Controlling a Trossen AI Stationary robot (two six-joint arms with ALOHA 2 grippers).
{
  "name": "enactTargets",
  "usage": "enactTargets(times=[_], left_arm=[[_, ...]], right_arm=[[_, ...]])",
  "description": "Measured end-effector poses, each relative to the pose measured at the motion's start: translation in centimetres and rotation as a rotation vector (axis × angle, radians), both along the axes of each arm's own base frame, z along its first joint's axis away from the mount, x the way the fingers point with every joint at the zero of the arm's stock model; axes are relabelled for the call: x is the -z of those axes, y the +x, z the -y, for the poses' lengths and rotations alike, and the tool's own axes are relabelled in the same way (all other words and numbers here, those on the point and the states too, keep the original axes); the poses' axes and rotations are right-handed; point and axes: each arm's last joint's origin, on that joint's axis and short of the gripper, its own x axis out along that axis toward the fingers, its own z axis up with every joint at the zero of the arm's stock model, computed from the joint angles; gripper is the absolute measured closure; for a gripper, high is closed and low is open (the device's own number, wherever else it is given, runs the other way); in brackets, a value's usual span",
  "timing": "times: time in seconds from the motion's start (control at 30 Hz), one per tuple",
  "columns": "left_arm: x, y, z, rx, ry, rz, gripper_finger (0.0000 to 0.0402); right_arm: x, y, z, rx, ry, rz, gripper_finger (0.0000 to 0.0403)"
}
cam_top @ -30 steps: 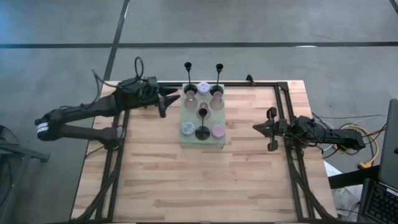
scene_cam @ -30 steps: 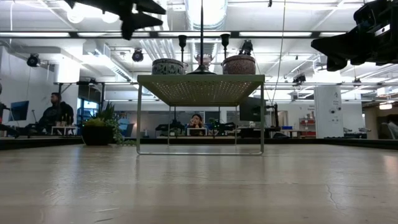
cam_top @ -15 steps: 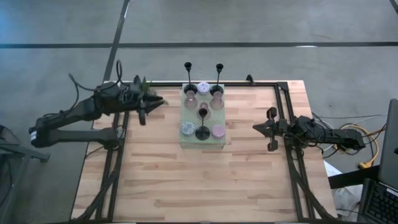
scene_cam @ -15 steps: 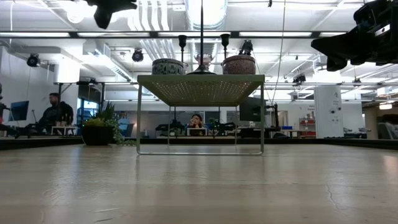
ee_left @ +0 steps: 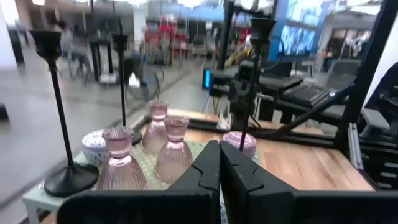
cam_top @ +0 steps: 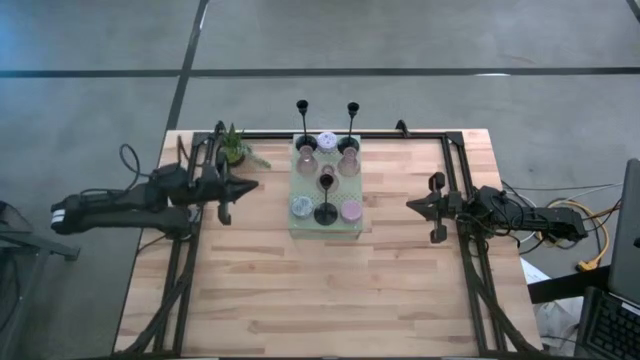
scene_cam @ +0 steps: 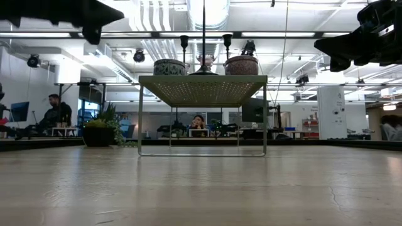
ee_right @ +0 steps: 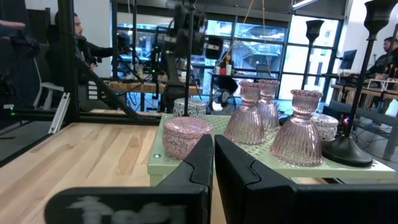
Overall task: Pick & Place candle stick holders
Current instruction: Return to Home Position
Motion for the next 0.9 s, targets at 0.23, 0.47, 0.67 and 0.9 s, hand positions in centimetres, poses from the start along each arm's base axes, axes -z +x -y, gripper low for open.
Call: enactTargets(times=[0.23,0.47,0.67,0.9], left_arm=[[5.2,-1.1,0.4,0.055,0.165,0.131,0.0399],[8.6,-2.1,0.8,0.075,0.19,0.192,0.04],[10.4,-2.4,1.1,0.102,0.199,0.099,0.0401],[11.8,-2.4,0.9,0.062,0.161,-0.045,0.0393]], right_arm=[[0.0,0.0,0.0,0.0,0.0,0.0,0.0394],[0.0,0.0,0.0,0.0,0.0,0.0,0.0394],[0.0,0.0,0.0,0.0,0.0,0.0,0.0394],[0.0,0.0,0.0,0.0,0.0,0.0,0.0394]])
